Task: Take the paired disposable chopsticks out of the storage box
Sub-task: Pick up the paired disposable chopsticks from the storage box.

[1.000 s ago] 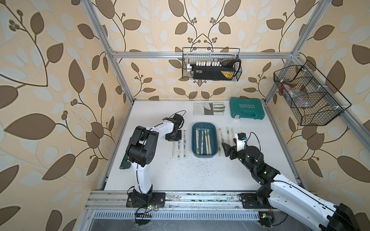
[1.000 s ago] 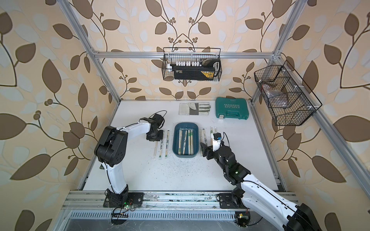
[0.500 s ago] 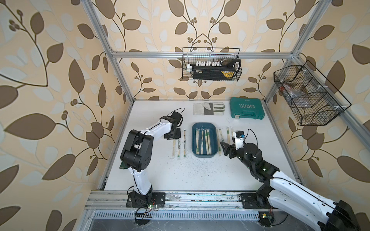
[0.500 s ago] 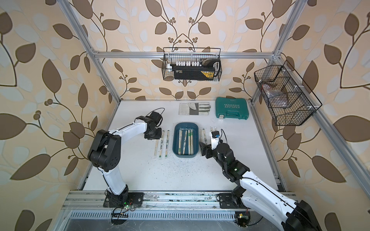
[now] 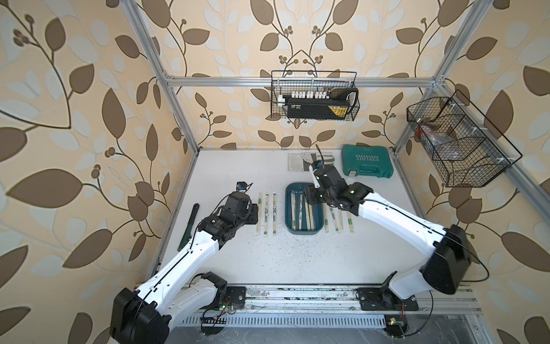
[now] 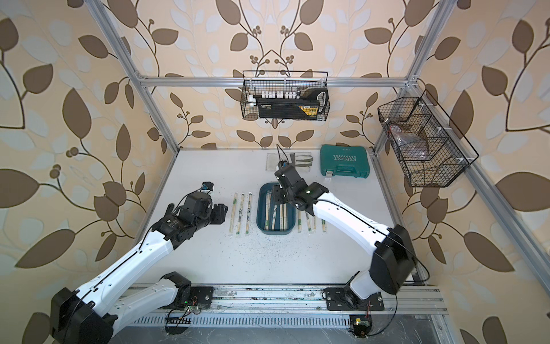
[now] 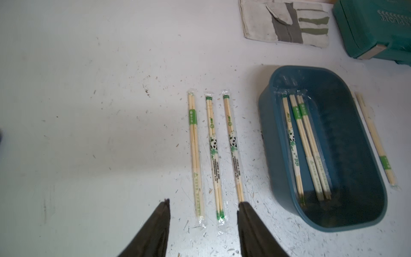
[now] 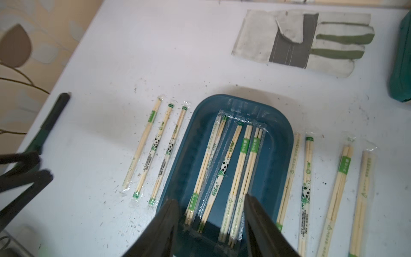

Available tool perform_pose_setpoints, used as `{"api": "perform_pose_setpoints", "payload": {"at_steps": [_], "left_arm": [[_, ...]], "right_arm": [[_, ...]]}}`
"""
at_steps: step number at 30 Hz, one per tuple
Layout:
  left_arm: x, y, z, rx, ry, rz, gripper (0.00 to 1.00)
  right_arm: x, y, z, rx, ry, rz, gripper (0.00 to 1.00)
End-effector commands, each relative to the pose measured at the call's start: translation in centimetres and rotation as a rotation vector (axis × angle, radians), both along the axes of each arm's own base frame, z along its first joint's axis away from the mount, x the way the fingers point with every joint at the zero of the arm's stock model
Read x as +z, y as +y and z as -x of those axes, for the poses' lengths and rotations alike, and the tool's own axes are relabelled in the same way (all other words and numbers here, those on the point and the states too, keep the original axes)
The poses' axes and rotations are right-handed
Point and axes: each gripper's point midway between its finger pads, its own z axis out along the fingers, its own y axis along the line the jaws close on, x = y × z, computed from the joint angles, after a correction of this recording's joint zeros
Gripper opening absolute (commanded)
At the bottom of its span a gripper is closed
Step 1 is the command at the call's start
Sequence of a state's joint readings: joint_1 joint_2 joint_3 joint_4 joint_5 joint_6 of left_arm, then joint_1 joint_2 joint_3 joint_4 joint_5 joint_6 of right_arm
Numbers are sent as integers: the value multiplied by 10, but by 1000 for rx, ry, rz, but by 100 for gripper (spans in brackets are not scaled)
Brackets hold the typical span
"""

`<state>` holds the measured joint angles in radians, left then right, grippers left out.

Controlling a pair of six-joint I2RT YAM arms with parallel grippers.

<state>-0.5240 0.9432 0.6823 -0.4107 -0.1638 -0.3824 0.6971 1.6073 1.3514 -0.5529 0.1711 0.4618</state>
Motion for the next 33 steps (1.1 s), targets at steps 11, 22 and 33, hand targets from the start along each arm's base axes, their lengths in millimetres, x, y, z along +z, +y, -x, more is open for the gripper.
{"api": "perform_pose_setpoints", "payload": {"at_steps": [11, 22, 33], "left_arm": [[14, -26, 32, -246, -295, 123, 74], [1, -28, 26, -234, -230, 85, 74], [-1, -29, 25, -238, -226, 79, 75]], "right_arm": [[-116, 4, -24, -91, 320, 205, 34], [-135, 13, -22, -62, 355, 183, 32], [-163, 20, -25, -59, 415, 208, 33]]}}
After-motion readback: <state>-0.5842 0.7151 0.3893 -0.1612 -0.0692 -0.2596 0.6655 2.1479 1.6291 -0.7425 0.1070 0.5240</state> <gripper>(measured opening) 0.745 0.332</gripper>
